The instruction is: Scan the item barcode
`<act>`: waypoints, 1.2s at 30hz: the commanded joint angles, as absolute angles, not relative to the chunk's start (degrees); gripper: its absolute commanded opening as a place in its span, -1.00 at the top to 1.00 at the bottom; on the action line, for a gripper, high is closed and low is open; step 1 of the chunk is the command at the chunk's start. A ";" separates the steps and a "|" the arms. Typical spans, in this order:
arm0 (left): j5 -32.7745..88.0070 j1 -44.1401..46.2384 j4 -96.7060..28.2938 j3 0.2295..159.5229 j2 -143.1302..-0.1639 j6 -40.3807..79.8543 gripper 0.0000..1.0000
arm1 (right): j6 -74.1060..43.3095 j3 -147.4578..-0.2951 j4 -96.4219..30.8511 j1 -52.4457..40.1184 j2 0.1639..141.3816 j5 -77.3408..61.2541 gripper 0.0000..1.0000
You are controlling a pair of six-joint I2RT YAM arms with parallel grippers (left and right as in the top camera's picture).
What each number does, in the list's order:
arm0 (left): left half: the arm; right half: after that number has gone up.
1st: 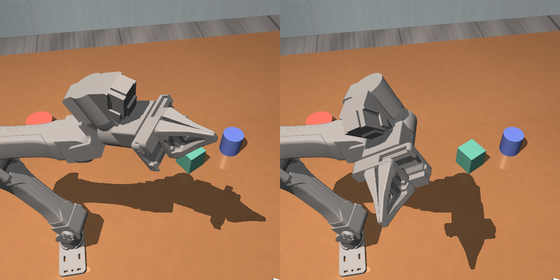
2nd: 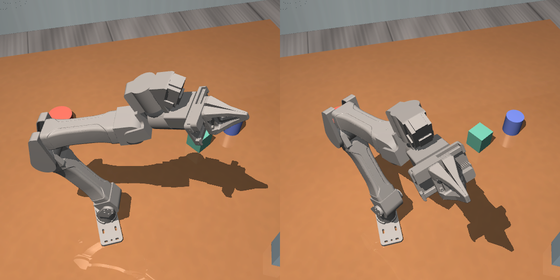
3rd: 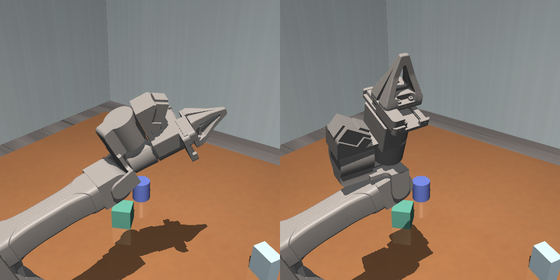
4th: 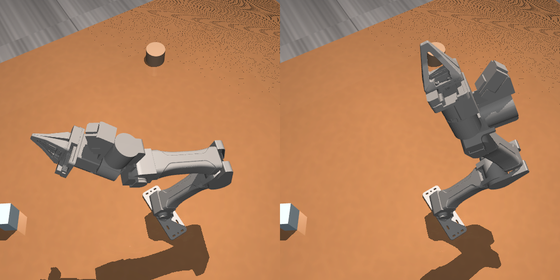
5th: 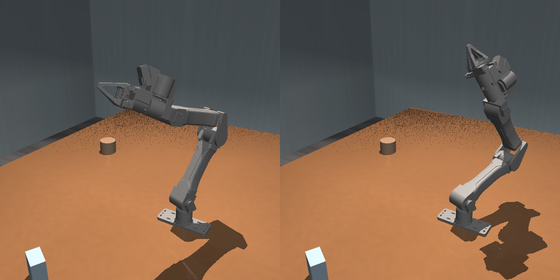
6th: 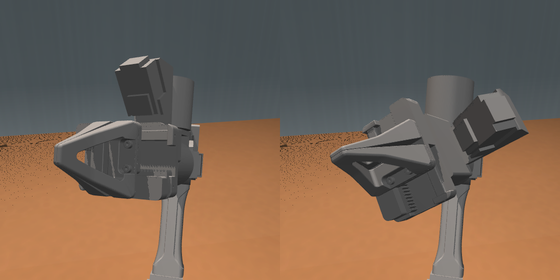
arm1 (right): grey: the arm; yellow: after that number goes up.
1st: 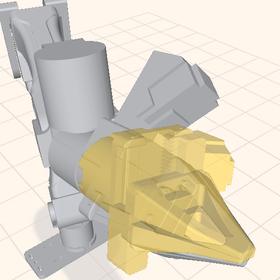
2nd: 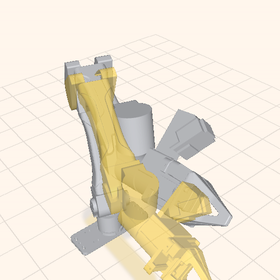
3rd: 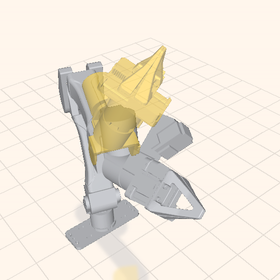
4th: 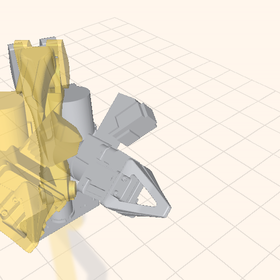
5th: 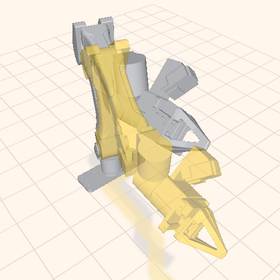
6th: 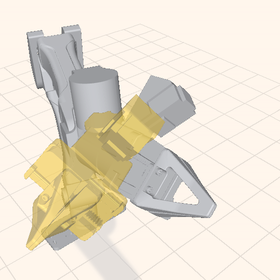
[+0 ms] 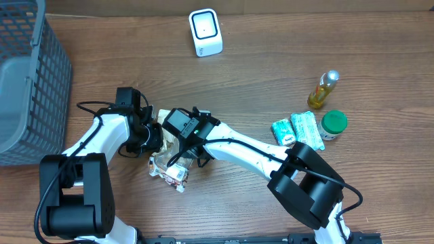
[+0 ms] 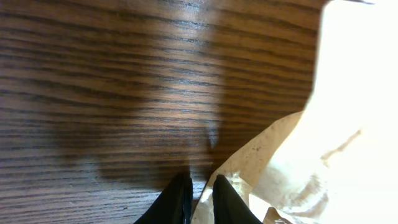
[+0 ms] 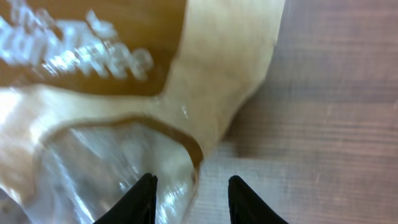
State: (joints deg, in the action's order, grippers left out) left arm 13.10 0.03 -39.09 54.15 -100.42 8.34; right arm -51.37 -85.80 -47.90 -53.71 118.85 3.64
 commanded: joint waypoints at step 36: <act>28.14 7.57 -47.77 59.22 -103.77 6.83 0.90 | -41.39 -86.00 -52.27 -47.22 119.15 -5.58 0.31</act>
